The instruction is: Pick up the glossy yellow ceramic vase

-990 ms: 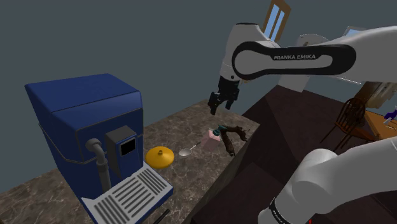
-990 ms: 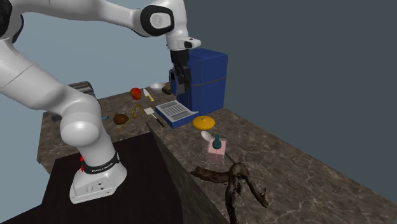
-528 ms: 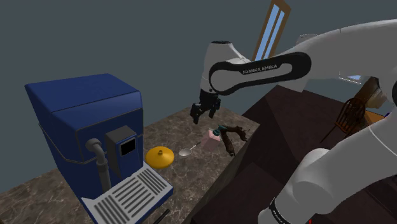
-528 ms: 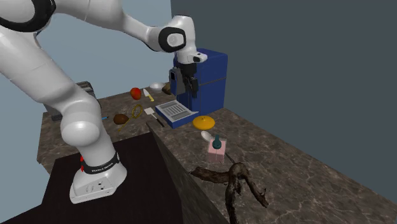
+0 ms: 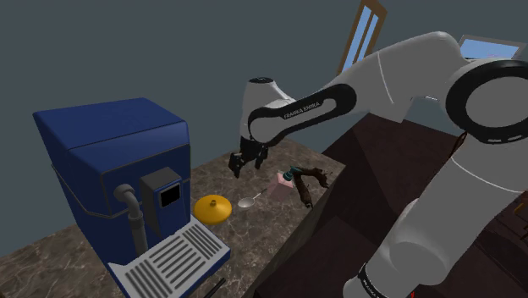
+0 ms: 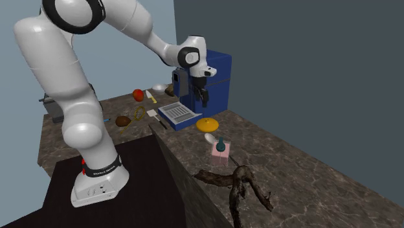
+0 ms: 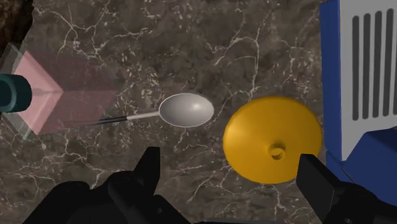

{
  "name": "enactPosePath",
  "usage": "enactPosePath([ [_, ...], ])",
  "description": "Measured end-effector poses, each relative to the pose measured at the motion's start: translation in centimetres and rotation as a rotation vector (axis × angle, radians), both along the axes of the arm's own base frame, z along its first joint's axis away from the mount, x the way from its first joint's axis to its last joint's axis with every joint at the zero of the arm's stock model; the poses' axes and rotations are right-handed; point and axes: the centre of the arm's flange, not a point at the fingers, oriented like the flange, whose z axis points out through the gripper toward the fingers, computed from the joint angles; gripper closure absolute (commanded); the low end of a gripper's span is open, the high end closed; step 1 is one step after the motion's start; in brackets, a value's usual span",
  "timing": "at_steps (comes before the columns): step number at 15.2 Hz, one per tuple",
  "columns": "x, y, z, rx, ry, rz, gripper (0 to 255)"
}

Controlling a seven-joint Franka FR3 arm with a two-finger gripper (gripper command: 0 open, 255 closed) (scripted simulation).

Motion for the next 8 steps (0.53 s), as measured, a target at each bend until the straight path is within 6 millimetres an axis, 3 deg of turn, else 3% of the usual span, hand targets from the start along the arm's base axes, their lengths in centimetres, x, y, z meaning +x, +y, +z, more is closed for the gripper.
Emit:
enactPosePath([
  [8, 5.6, 4.5, -7.6, 0.009, 0.010, 0.012, 0],
])
